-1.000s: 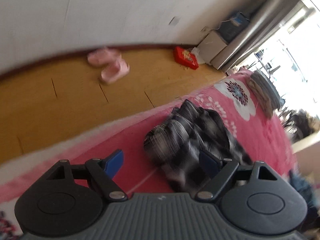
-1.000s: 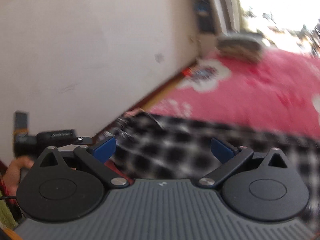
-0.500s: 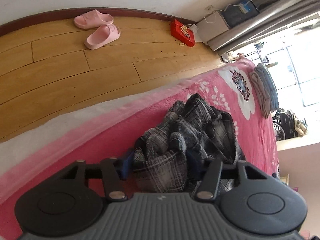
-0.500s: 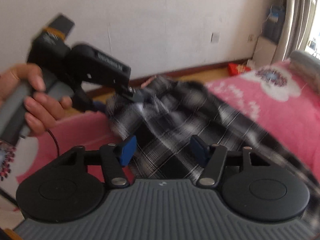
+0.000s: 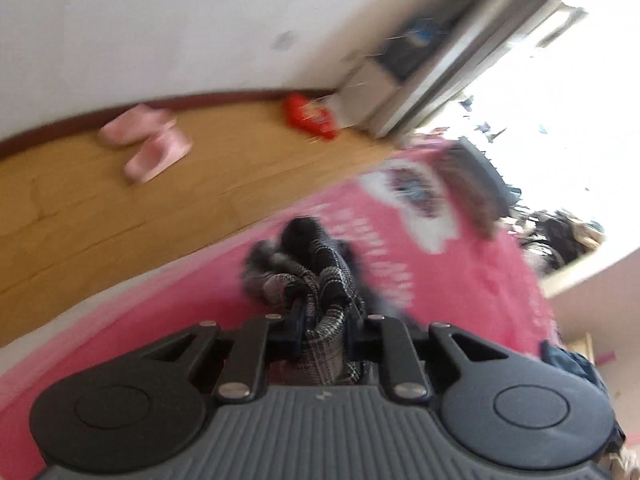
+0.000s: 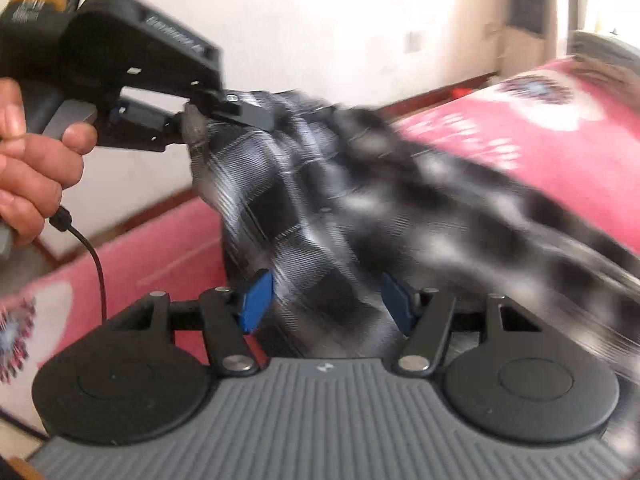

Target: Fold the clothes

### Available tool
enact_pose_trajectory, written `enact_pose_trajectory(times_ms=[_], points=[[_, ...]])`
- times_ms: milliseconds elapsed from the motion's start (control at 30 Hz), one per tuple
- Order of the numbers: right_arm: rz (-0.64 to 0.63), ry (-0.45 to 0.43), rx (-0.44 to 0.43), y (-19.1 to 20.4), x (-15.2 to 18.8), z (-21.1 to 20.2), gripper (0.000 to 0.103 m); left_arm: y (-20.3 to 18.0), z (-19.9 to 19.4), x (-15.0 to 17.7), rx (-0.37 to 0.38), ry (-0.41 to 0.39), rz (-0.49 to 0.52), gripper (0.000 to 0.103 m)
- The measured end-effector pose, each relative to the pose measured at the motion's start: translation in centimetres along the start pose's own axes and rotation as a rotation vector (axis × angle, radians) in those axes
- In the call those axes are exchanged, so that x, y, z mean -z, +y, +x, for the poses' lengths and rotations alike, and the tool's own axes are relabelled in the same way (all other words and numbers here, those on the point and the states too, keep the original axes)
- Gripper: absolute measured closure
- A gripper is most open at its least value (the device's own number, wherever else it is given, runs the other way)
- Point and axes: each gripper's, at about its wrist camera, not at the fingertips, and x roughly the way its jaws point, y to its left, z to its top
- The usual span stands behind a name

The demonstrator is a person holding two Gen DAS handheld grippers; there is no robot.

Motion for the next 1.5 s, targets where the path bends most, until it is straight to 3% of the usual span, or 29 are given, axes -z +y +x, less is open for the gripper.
enact_pose_trajectory(times_ms=[100, 200, 300, 433, 500, 533, 567, 667, 767, 833, 933, 1067, 1100, 1167, 1200, 1233, 1367, 1500], points=[[0.177, -0.091, 0.071, -4.2, 1.6, -6.1, 0.042, -5.9, -0.1, 1.0, 0.075, -0.022, 0.138, 0.086], [0.359, -0.182, 0.149, -8.5, 3.4, -12.4, 0.041, -12.4, 0.8, 4.7, 0.158, -0.013, 0.338, 0.086], [0.546, -0.257, 0.2, -12.3, 6.6, -17.1, 0.04, -17.3, 3.0, 10.0, 0.209, 0.071, 0.539, 0.083], [0.73, -0.262, 0.254, -15.1, 11.2, -19.9, 0.038, -20.0, 7.2, 16.7, 0.193, 0.314, 0.736, 0.071], [0.853, -0.26, 0.23, -16.0, 13.3, -19.8, 0.037, -19.9, 6.6, 17.2, 0.207, 0.331, 0.758, 0.066], [0.918, -0.268, 0.207, -16.6, 14.1, -19.7, 0.037, -19.8, 6.0, 17.1, 0.218, 0.325, 0.763, 0.053], [0.952, -0.28, 0.187, -16.8, 14.5, -19.6, 0.037, -19.6, 5.5, 17.1, 0.228, 0.319, 0.767, 0.047], [0.994, -0.322, 0.133, -16.9, 14.9, -19.1, 0.037, -19.2, 3.8, 16.9, 0.26, 0.303, 0.779, 0.044], [0.943, -0.336, 0.067, -16.7, 13.4, -18.1, 0.037, -18.9, 3.4, 16.0, 0.246, 0.297, 0.798, 0.044], [0.844, -0.31, 0.064, -16.4, 11.4, -16.7, 0.037, -18.8, 3.1, 16.0, 0.235, 0.305, 0.856, 0.044], [0.643, -0.249, 0.127, -15.2, 7.7, -14.3, 0.038, -18.5, 3.2, 16.7, 0.212, 0.334, 0.951, 0.044], [0.385, -0.147, 0.217, -13.7, 3.7, -10.6, 0.039, -17.5, 3.0, 17.9, 0.198, 0.362, 0.983, 0.044], [0.353, -0.112, 0.227, -13.6, 3.4, -9.4, 0.042, -17.2, 3.0, 18.0, 0.198, 0.362, 0.98, 0.045], [0.312, -0.045, 0.241, -13.7, 3.0, -7.2, 0.061, -16.9, 2.9, 18.1, 0.208, 0.346, 0.965, 0.045], [0.309, -0.034, 0.244, -13.6, 2.9, -6.9, 0.079, -16.8, 2.9, 18.1, 0.216, 0.333, 0.961, 0.047], [0.319, -0.04, 0.243, -13.5, 3.0, -7.1, 0.082, -16.8, 2.9, 18.0, 0.225, 0.317, 0.962, 0.047], [0.43, -0.095, 0.216, -14.1, 3.9, -9.3, 0.084, -16.7, 3.3, 17.4, 0.277, 0.3, 0.955, 0.047], [0.727, -0.108, 0.129, -17.9, 7.2, -9.6, 0.085, -16.8, 5.4, 16.5, 0.307, 0.339, 0.886, 0.047]])
